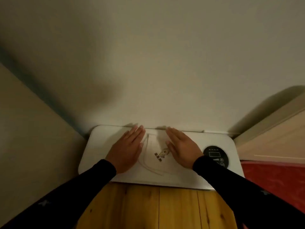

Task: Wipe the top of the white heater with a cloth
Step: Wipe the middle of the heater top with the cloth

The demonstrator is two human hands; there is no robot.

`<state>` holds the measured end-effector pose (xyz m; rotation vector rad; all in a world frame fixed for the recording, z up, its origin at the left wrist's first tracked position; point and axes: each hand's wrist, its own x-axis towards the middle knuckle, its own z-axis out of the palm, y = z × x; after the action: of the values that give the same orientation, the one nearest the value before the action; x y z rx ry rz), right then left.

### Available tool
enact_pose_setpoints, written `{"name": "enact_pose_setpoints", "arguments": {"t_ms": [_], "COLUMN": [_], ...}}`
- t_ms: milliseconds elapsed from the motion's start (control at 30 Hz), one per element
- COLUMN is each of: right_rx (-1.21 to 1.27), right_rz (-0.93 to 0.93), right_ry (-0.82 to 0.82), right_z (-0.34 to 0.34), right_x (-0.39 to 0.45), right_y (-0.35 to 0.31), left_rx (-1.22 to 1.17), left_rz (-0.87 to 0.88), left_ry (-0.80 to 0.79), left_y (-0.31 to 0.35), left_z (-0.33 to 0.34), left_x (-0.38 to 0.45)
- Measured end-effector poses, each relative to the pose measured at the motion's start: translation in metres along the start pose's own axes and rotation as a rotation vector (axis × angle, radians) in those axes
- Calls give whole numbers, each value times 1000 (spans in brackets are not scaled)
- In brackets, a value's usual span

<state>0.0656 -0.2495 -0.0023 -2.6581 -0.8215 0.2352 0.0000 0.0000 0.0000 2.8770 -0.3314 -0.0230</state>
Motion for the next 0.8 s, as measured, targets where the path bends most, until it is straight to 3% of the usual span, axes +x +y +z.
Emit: {"name": "enact_pose_setpoints", "arguments": {"t_ms": [367,800], "right_rx": [-57,-89], "right_rz": [-108,-157], "right_ry": [96,8], "right_z": [62,61], "right_x": [-6,-6], "right_y": [1,7], "left_rx": [-91,-68], "left_rz": [21,-4], "left_ry": [58,39], "left_y": [32,36], "left_z": [70,78], "left_x": [13,15]}}
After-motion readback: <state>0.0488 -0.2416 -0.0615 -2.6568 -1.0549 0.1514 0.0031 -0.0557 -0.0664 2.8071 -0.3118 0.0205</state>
